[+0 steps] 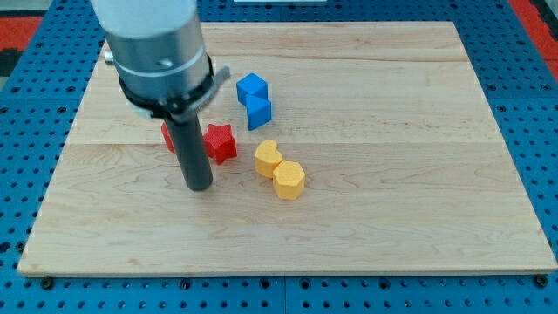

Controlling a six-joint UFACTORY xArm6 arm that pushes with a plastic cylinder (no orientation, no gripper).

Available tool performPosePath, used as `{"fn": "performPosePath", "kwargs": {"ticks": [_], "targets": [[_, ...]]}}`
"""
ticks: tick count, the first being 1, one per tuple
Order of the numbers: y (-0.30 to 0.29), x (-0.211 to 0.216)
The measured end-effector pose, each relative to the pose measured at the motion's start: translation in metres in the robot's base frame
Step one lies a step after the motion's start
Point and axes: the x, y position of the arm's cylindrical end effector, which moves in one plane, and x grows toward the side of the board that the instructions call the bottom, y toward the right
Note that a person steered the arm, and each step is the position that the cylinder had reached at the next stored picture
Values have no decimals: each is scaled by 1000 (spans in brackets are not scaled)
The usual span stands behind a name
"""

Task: Separate the yellow blocks

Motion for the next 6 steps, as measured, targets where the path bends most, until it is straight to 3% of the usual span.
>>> {"fn": "performPosePath", "kwargs": {"ticks": [1, 4, 6], "targets": [[71, -8], [75, -26], [35, -45]]}}
